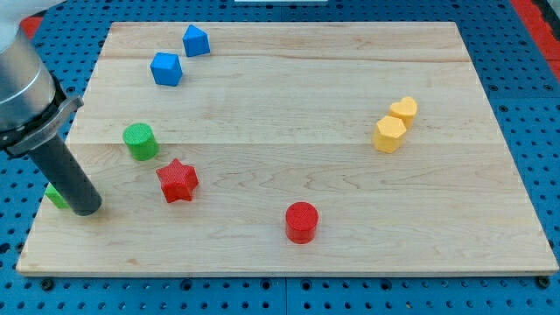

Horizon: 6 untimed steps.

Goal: Place the green star diagonally top left to the green circle

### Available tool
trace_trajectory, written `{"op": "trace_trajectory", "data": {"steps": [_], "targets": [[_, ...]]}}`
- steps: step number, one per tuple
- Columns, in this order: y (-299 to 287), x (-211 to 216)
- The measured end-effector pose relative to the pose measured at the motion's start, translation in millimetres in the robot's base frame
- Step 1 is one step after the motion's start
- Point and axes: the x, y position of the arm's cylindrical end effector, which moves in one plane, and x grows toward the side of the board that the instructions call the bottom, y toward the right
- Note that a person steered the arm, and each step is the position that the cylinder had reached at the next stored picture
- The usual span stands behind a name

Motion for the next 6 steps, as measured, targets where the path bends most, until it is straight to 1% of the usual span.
{"op": "trace_trajectory", "data": {"steps": [1, 2, 3, 4, 6], "targets": [[33, 40], [-16, 33], [-42, 8], [-23, -25], [-14, -111]]}}
